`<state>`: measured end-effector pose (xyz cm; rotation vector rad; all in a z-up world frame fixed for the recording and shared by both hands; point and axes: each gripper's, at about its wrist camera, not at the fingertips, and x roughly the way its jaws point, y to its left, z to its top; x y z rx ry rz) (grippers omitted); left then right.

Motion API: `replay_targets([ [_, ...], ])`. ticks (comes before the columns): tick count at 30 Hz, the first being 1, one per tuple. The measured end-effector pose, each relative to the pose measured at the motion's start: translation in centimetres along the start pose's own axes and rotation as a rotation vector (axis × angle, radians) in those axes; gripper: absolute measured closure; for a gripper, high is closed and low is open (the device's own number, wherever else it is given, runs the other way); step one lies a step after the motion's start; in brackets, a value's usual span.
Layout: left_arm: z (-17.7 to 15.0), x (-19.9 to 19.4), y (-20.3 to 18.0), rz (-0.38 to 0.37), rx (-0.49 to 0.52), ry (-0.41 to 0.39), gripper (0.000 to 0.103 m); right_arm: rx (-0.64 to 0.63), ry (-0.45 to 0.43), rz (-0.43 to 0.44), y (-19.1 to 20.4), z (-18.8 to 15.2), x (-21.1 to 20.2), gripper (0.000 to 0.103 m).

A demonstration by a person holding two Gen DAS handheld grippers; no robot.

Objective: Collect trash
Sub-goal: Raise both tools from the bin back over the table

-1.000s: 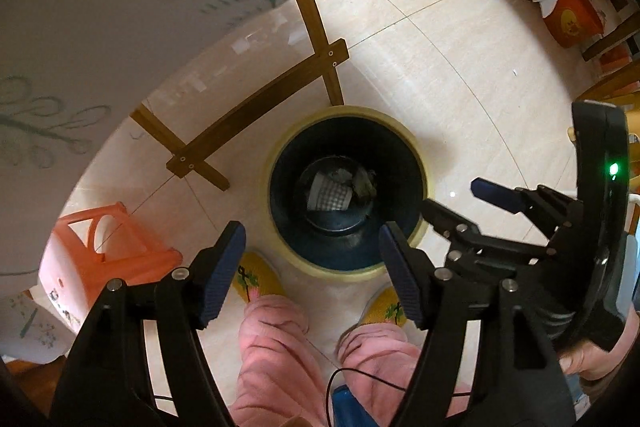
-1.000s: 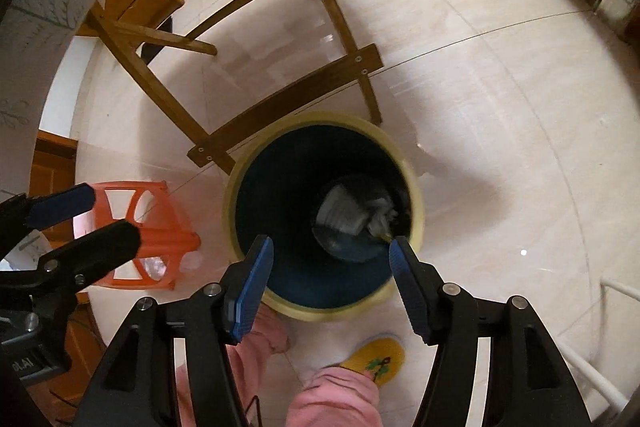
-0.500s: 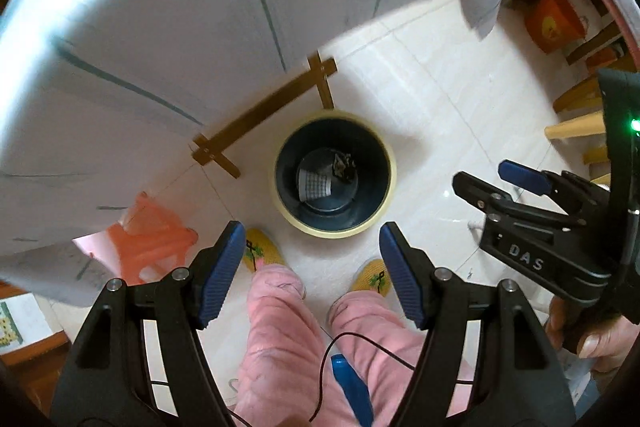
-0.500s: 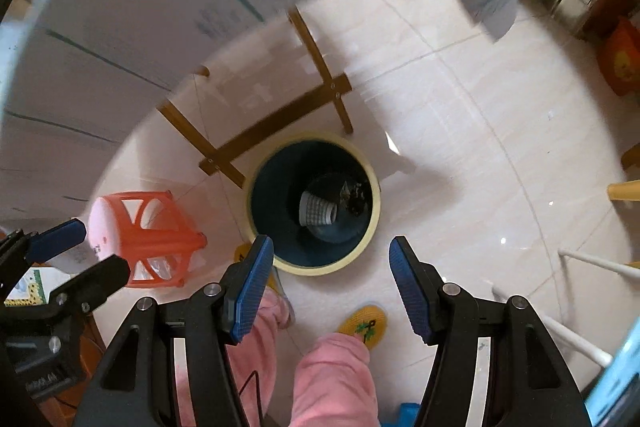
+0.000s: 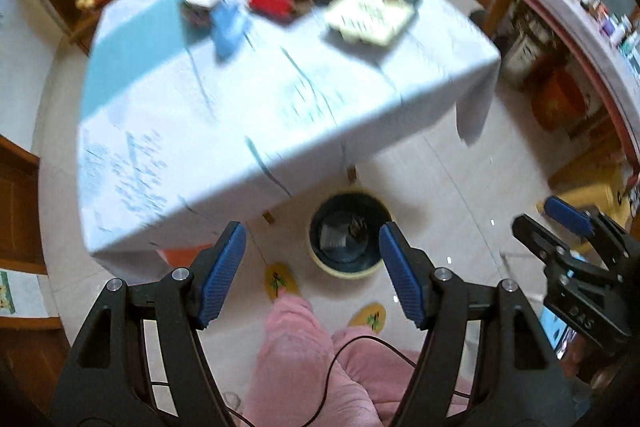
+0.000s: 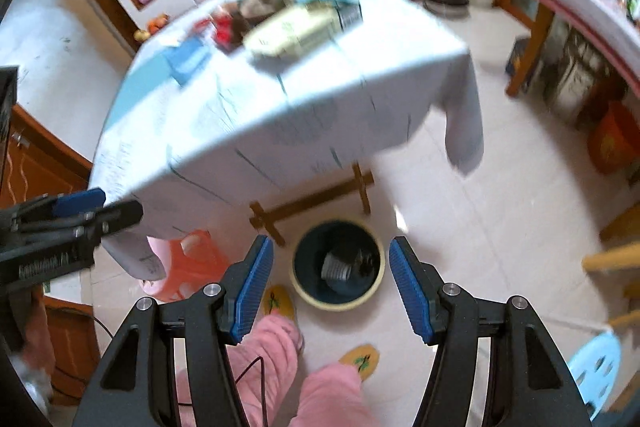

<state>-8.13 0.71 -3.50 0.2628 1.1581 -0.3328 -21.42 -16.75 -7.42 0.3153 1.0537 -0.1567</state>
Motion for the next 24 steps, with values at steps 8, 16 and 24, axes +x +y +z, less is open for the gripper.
replay_targets([
  [8,2.8,-6.7,3.6,0.019,-0.064,-0.112,0.036,-0.065,-0.115,0.044,2.0,4.2,-5.2,0.042],
  [16,6.0,-7.8,8.0,0.013,-0.095,-0.105,0.036,-0.115,-0.149,0.080,5.8,9.1,-4.9,0.042],
  [24,11.9,-5.4,15.3,-0.003,-0.097,-0.098,0.036,-0.167,-0.142,0.090,13.4,16.5,-1.7,0.042],
])
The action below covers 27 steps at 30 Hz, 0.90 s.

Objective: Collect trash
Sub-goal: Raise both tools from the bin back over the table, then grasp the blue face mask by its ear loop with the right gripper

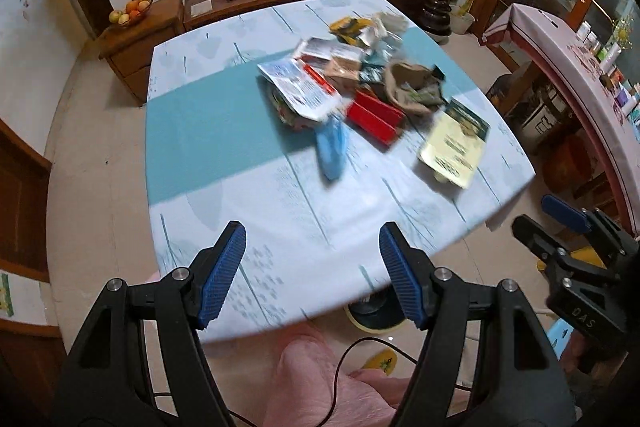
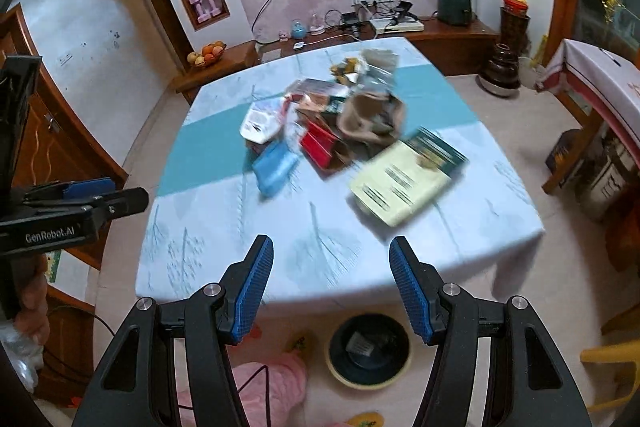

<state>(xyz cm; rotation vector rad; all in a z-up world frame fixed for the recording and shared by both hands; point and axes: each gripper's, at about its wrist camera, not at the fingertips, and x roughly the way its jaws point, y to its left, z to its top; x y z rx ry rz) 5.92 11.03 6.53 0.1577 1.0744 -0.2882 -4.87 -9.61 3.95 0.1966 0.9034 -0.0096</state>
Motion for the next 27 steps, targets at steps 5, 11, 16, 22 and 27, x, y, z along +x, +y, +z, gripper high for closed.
replay_targets([
  [5,3.4,3.5,3.9,-0.050,0.026,0.039,0.036,0.046,0.076,0.008,3.8,5.6,7.0,0.042],
  [11,6.5,8.7,6.0,-0.096,0.100,0.107,0.036,0.079,0.195,-0.018,7.4,9.6,16.8,0.042],
  [16,8.4,12.6,7.0,-0.139,0.141,0.155,0.036,0.114,0.284,-0.055,8.1,9.8,23.9,0.049],
  [22,10.2,15.4,7.8,-0.197,0.117,0.200,0.036,0.153,0.373,-0.064,8.0,9.5,29.0,0.081],
  [27,12.1,17.4,8.4,-0.250,0.068,0.229,0.036,0.200,0.388,-0.031,7.2,9.6,29.5,0.095],
])
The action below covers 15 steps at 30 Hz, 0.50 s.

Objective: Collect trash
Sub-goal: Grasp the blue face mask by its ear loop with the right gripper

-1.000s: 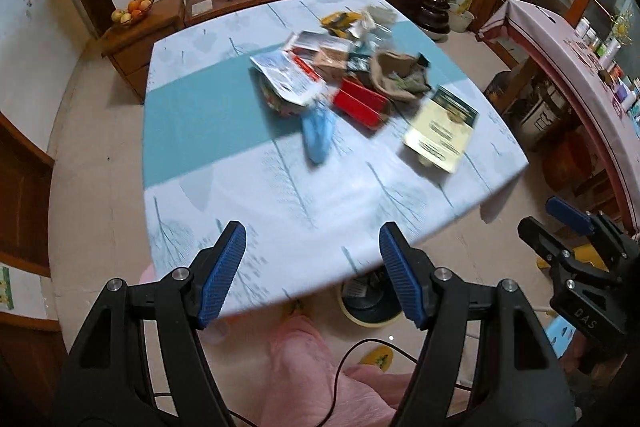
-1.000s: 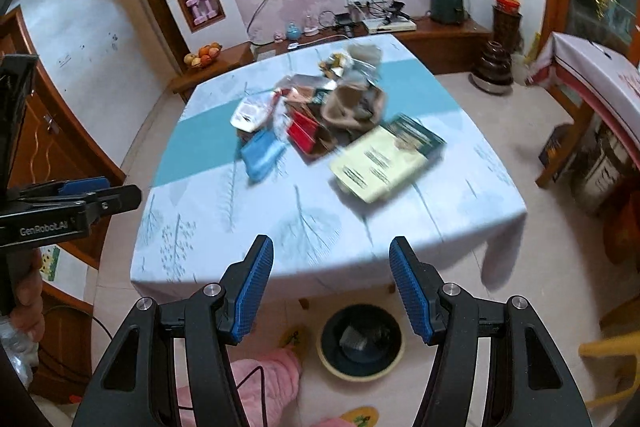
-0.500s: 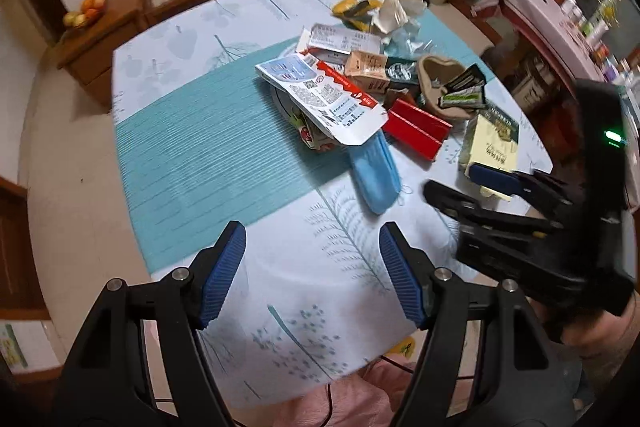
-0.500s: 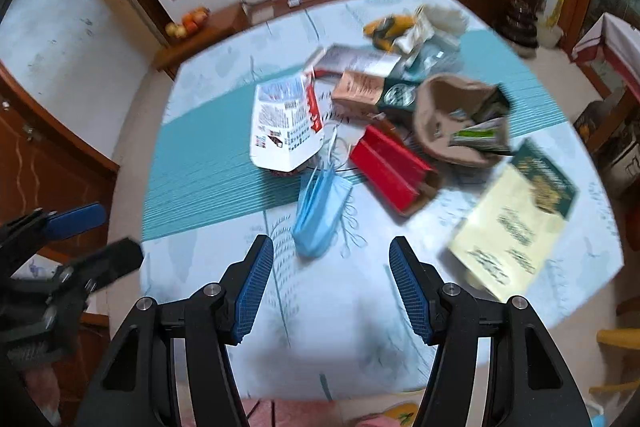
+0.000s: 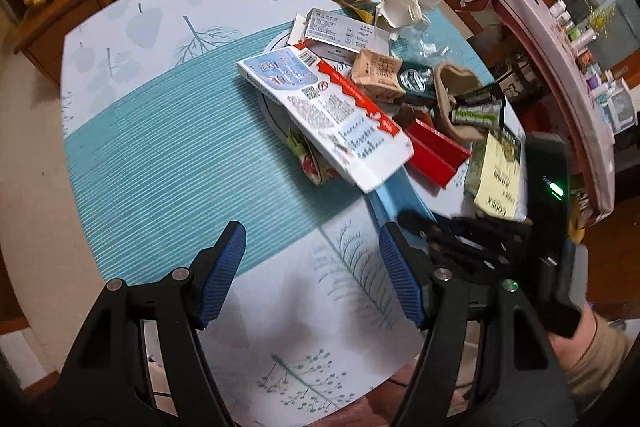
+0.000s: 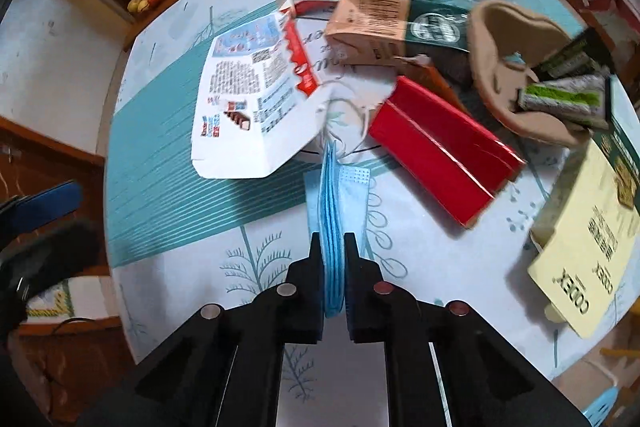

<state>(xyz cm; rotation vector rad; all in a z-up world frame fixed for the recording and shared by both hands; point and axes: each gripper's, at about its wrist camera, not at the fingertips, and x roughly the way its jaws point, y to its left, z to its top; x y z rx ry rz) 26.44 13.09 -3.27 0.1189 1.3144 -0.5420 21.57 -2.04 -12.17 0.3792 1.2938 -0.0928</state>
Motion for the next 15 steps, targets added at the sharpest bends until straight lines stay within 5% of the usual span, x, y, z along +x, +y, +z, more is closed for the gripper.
replay_targets([
  [6,3.0,1.8,1.5,-0.045,-0.067,0.012,0.036,0.054,-0.011,0.045,-1.7,-0.3,-3.5,0.096],
  [15,6.3,5.3,3.2,-0.080,-0.172,0.066,0.038,0.124,-0.140,0.066,-2.9,1.9,-8.3,0.096],
])
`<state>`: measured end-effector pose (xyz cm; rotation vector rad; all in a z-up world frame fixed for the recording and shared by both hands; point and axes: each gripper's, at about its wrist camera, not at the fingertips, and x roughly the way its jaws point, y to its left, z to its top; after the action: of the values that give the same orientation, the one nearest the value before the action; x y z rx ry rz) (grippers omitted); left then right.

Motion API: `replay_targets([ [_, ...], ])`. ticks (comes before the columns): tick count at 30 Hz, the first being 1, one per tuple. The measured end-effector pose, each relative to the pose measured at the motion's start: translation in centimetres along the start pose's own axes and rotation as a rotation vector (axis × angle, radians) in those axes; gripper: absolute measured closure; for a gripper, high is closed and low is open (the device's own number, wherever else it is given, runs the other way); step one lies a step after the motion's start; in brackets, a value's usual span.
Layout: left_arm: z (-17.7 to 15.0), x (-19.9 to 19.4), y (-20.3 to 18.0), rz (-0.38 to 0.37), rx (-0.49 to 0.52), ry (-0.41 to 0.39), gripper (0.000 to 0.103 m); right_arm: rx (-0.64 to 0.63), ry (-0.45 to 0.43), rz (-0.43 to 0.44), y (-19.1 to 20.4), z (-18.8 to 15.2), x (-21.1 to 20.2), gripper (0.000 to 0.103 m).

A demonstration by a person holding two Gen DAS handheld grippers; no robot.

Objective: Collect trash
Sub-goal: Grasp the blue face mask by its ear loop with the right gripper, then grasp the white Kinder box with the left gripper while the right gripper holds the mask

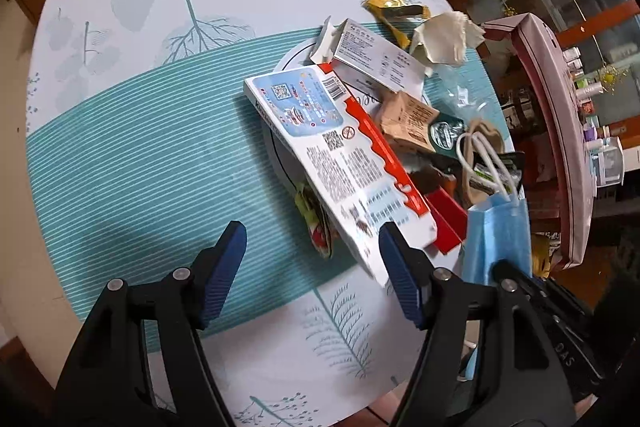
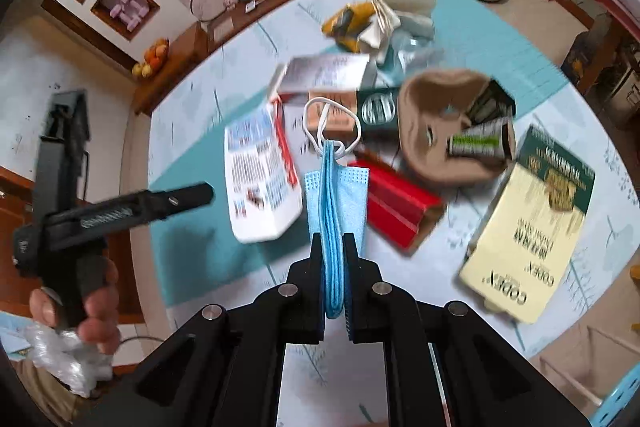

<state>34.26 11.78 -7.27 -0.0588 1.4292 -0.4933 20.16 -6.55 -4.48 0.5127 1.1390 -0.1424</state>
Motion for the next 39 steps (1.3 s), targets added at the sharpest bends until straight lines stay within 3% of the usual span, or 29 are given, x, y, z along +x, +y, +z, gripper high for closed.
replay_targets([
  [6,1.6,2.9,0.3,0.022,-0.039,0.048,0.046,0.004,0.007,-0.010,0.0,1.4,1.5,0.096],
  [14,4.0,5.9,0.8,0.050,-0.076,0.073,0.046,-0.002,0.040,0.000,0.6,2.0,4.6,0.096],
  [15,4.2,6.2,0.8,0.051,-0.079,0.074,0.049,-0.004,0.042,0.001,0.7,2.0,4.8,0.096],
  [18,4.6,6.8,0.8,0.032,-0.088,0.073,0.078,-0.006,0.048,-0.001,0.9,1.9,5.0,0.096],
  [19,4.7,6.8,0.7,0.029,-0.090,0.064,0.083,-0.003,0.052,0.001,0.8,1.8,5.1,0.096],
  [24,4.7,5.4,-0.4,0.007,-0.071,0.003,0.096,0.006,0.055,0.004,0.5,1.4,5.0,0.096],
  [32,3.0,1.4,-2.2,-0.025,-0.022,-0.030,0.096,0.030,0.035,0.014,-0.2,0.2,3.2,0.096],
  [39,-0.6,-2.0,-4.4,-0.048,0.043,-0.035,0.096,0.042,0.010,0.029,-0.9,-1.9,0.5,0.096],
])
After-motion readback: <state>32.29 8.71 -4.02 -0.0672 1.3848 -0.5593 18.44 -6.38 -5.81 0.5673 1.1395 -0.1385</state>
